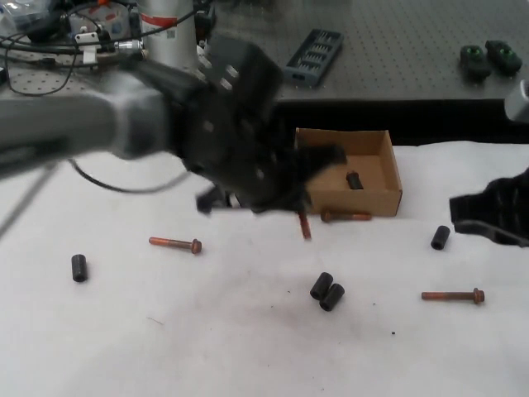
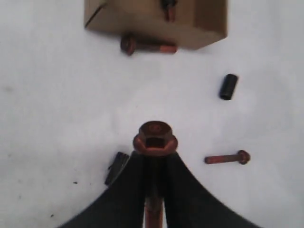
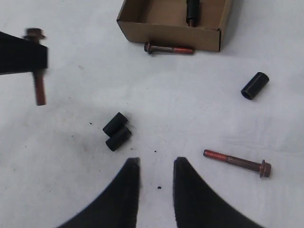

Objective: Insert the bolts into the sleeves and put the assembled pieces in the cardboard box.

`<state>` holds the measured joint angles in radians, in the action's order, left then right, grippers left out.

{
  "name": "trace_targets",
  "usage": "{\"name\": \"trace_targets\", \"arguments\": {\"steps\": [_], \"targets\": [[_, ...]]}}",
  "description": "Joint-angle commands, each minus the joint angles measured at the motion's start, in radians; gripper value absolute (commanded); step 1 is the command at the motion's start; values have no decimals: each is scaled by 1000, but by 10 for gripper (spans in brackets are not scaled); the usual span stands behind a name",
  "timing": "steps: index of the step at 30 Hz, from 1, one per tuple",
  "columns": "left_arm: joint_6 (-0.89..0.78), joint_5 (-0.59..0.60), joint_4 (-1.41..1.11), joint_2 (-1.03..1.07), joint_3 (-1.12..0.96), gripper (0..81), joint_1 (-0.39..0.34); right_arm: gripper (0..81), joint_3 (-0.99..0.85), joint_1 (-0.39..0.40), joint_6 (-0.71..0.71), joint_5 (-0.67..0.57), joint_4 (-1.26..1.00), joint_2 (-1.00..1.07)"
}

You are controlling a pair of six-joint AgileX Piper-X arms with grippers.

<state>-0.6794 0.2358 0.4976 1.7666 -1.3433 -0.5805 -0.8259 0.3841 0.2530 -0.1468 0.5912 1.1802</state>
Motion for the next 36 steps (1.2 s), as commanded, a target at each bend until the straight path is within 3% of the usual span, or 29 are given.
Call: {"name": "trace_targets", "arguments": {"steps": [1, 4, 8, 15, 22, 27, 36], "targets": [[33, 16, -95, -109, 97, 6, 33, 251, -5, -15, 46, -28, -39, 43], [31, 25, -194, -240, 233, 6, 68, 315, -7, -33, 103, -16, -85, 133], [20, 47, -323, -402, 399, 6, 110, 296, -60, -52, 192, 4, -101, 289], [141, 69, -503, -619, 561, 6, 118, 295, -295, -55, 195, 128, -73, 546], [163, 73, -649, -711, 676, 6, 123, 295, -484, -64, 195, 267, -18, 695], [163, 174, -649, -723, 694, 6, 124, 295, -548, -96, 221, 280, 49, 762], [163, 180, -649, -723, 694, 6, 126, 295, -554, -117, 247, 292, 88, 797]]}}
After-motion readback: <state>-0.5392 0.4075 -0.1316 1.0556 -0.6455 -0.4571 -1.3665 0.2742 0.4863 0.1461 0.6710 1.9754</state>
